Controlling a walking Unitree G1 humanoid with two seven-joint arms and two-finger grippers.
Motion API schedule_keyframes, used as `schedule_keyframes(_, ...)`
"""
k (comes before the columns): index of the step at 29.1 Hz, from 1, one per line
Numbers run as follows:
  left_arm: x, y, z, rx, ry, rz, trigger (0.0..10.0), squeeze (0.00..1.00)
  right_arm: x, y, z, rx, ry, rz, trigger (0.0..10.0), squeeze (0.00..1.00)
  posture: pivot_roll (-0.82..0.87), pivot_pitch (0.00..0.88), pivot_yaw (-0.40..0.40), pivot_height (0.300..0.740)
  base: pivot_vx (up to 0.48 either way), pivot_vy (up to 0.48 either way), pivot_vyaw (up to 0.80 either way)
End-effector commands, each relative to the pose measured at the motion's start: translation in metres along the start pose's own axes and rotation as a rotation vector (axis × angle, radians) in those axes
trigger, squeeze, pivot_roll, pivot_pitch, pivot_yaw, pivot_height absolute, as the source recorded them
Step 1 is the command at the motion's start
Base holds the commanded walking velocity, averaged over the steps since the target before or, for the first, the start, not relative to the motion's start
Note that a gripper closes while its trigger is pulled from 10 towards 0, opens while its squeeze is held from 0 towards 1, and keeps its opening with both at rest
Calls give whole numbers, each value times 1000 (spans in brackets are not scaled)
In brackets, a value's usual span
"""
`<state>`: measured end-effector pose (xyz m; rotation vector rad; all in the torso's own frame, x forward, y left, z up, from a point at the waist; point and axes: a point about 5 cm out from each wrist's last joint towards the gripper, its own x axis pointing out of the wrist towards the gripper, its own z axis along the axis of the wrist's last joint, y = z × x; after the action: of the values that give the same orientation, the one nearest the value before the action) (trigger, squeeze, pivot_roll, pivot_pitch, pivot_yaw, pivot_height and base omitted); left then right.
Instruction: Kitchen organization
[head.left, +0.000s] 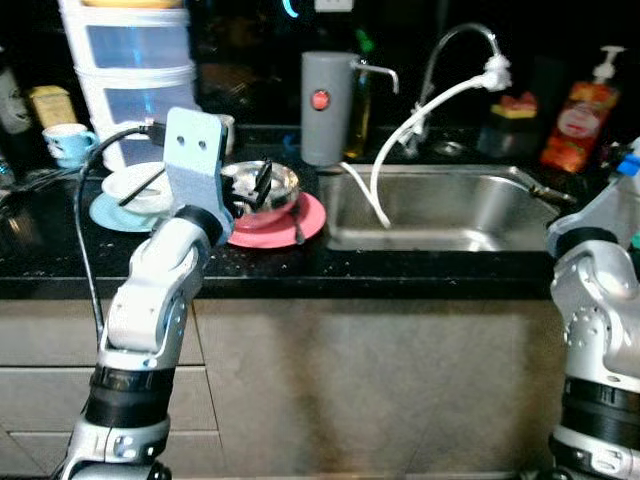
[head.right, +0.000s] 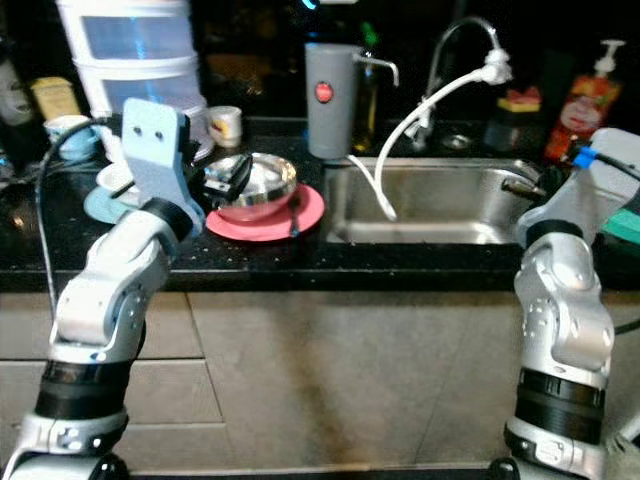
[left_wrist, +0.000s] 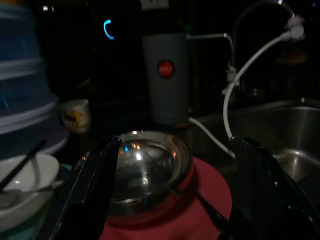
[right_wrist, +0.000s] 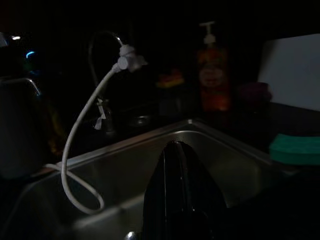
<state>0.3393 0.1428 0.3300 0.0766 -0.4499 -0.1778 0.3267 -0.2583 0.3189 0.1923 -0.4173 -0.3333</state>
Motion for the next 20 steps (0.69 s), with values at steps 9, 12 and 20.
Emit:
schedule_keyframes(9,0,7,-8,0,47,37,10000,0,-3,5,-2,9,6,34,10000,0,30,160,-46,740,58,-354,0)
schedule_keyframes(12,0,8,-8,2,49,46,10000,0,-3,5,-2,11,8,38,10000,0,29,159,-48,740,0,0,0)
schedule_keyframes(20,1,9,-7,-9,43,49,10000,0,-4,8,-3,15,8,48,10000,0,30,157,-49,740,0,0,0)
